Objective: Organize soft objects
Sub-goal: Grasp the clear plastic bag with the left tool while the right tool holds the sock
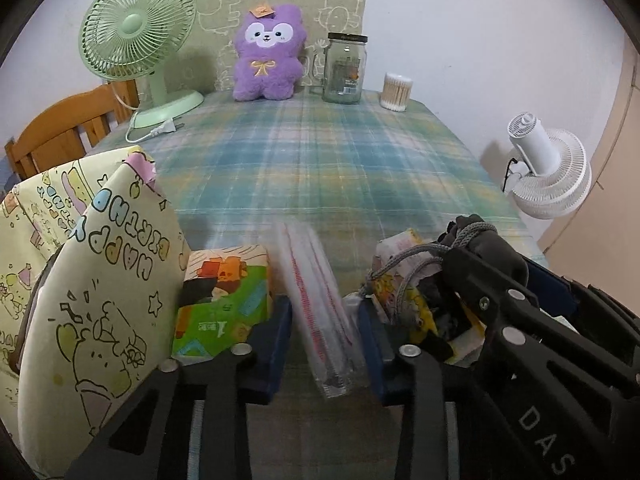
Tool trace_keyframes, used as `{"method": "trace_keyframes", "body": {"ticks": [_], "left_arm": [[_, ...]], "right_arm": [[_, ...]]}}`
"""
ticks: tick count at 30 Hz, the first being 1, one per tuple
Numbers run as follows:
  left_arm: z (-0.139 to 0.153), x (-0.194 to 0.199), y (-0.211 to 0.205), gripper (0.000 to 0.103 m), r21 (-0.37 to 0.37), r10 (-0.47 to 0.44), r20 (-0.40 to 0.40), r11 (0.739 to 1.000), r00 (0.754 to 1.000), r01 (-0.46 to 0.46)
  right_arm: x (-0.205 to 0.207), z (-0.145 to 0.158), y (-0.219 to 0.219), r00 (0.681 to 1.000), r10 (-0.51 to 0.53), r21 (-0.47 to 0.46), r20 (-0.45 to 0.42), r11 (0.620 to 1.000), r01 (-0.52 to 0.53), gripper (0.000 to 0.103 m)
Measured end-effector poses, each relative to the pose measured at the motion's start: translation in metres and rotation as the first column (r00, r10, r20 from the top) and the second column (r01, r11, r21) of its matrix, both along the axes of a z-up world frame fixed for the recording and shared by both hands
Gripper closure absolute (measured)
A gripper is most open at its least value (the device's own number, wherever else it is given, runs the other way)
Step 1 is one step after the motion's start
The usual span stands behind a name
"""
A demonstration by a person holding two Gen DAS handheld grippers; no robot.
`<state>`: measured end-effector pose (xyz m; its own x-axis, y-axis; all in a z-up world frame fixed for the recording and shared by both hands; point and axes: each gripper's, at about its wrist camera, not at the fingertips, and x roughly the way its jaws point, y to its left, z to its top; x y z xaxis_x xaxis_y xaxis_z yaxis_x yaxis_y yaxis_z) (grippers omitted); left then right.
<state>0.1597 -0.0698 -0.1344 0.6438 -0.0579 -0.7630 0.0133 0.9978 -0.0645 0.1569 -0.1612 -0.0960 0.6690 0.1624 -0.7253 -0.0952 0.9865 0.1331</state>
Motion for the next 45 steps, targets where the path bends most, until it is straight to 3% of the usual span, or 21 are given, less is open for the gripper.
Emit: {"method": "trace_keyframes", "body": {"ticks": [13, 45], "left_arm": [[0.006, -0.008, -0.003, 0.085, 0.035, -0.012, 0.033, 0.999, 0.999, 0.011], [0.075, -0.047, -0.018, 0.086, 0.068, -0.088, 0.162, 0.995, 0.983, 0.078]], "right_arm": [[-0.006, 0.001, -0.002, 1.000, -0.007, 0.021, 0.003, 1.000, 0.007, 0.060], [-0.049, 0.072, -0.005, 0.988, -0.049, 0.039, 0.148, 0.998, 0.044, 0.060]]}}
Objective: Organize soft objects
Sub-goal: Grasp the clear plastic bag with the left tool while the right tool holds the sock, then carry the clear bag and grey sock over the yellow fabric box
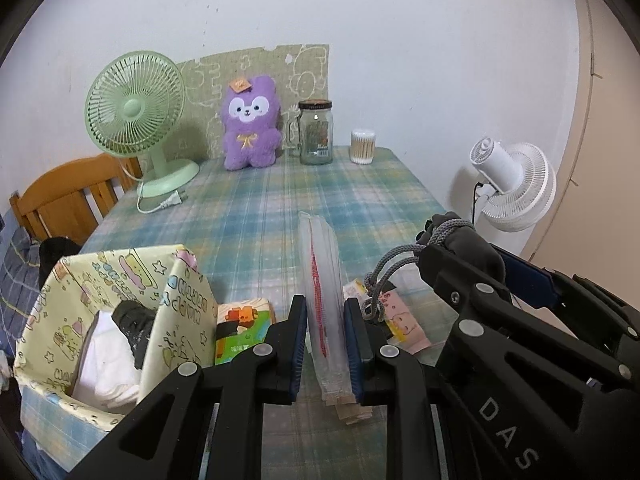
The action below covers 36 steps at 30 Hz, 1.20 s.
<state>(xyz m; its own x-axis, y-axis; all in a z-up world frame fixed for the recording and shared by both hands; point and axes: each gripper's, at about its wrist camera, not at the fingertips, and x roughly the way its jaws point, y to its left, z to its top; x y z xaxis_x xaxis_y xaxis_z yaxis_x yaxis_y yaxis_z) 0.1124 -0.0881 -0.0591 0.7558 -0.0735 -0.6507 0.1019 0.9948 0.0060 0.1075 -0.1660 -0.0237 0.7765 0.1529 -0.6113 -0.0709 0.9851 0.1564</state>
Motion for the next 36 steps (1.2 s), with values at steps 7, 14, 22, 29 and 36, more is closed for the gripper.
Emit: {"method": "trace_keyframes", "body": {"ticks": [7, 14, 22, 29, 36], "left_arm": [[0.019, -0.009, 0.003, 0.086, 0.007, -0.025, 0.039, 1.000, 0.999, 0.025], [0.034, -0.015, 0.010, 0.086, -0.012, -0.039, 0.046, 0.999, 0.998, 0.040], [0.048, -0.020, 0.023, 0.086, -0.015, -0.039, 0.073, 0.999, 0.997, 0.040], [0.055, -0.024, 0.038, 0.086, 0.006, -0.020, 0.098, 1.000, 0.995, 0.020], [0.057, -0.023, 0.055, 0.086, 0.007, -0.016, 0.101, 1.000, 0.995, 0.016]], "right_arm": [[-0.012, 0.019, 0.003, 0.999, -0.017, 0.012, 0.043, 1.000, 0.016, 0.060], [-0.018, 0.039, 0.011, 0.998, -0.013, -0.007, 0.067, 1.000, 0.014, 0.060], [-0.023, 0.054, 0.025, 0.996, -0.006, -0.026, 0.087, 1.000, 0.008, 0.060], [-0.025, 0.060, 0.041, 0.996, 0.004, -0.027, 0.092, 1.000, -0.002, 0.060], [-0.022, 0.060, 0.059, 0.996, 0.023, -0.011, 0.085, 1.000, -0.023, 0.060]]}}
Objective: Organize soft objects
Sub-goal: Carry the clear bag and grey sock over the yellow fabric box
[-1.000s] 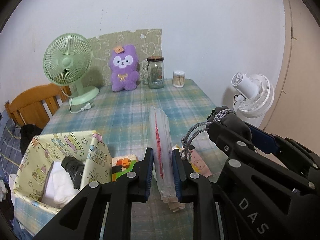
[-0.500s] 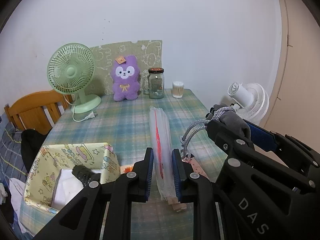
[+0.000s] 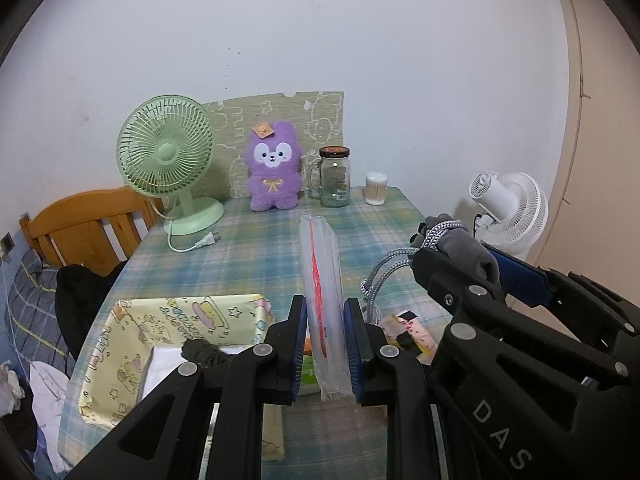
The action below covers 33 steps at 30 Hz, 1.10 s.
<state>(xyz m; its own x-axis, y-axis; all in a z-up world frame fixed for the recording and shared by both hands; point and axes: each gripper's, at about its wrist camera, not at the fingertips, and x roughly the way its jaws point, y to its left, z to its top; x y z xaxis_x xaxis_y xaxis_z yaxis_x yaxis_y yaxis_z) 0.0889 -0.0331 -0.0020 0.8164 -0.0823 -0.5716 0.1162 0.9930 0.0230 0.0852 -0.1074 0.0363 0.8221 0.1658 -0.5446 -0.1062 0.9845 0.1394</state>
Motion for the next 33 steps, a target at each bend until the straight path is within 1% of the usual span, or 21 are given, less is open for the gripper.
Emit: {"method": "trace_keyframes", "body": {"ticks": [22, 33], "left_arm": [[-0.003, 0.006, 0.062, 0.086, 0.028, 0.034, 0.002, 0.999, 0.999, -0.034], [-0.016, 0.016, 0.095, 0.086, 0.027, 0.038, -0.027, 0.999, 0.999, -0.037]], "right_arm": [[0.020, -0.005, 0.065, 0.997, 0.082, 0.004, -0.009, 0.997, -0.082, 0.060], [0.035, -0.021, 0.100, 0.991, 0.126, 0.003, -0.046, 0.992, -0.126, 0.060]]}}
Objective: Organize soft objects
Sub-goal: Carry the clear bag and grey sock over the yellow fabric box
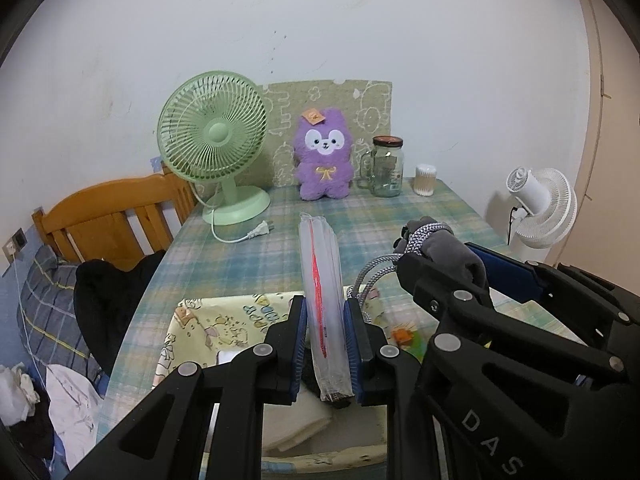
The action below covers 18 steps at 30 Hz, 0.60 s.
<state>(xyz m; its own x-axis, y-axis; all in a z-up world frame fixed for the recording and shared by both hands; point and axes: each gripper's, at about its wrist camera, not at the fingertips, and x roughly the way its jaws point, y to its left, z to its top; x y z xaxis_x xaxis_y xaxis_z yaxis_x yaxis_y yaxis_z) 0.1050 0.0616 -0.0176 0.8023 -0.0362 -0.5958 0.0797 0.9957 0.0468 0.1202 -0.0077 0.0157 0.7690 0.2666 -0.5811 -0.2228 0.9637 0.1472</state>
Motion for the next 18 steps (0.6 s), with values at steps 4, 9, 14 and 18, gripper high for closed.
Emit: {"method": "trace_keyframes", "body": {"ticks": [4, 9, 14, 18], "left_arm": [[-0.006, 0.003, 0.013, 0.086, -0.006, 0.014, -0.009, 1.000, 1.000, -0.014], [-0.018, 0.007, 0.030, 0.086, -0.007, 0.043, -0.038, 0.999, 0.998, -0.044], [-0.029, 0.011, 0.046, 0.086, -0.007, 0.066, -0.067, 0.998, 0.996, -0.067], [-0.037, 0.013, 0.055, 0.084, 0.002, 0.080, -0.093, 0.997, 0.992, -0.080]], "right_arm": [[0.005, -0.007, 0.016, 1.000, 0.025, -0.004, -0.012, 1.000, -0.025, 0.060], [0.013, -0.020, 0.033, 0.998, 0.055, 0.000, -0.042, 0.998, -0.055, 0.060], [0.020, -0.033, 0.048, 0.994, 0.085, 0.004, -0.071, 0.996, -0.085, 0.060], [0.023, -0.043, 0.058, 0.990, 0.105, 0.009, -0.094, 0.995, -0.104, 0.060]]}}
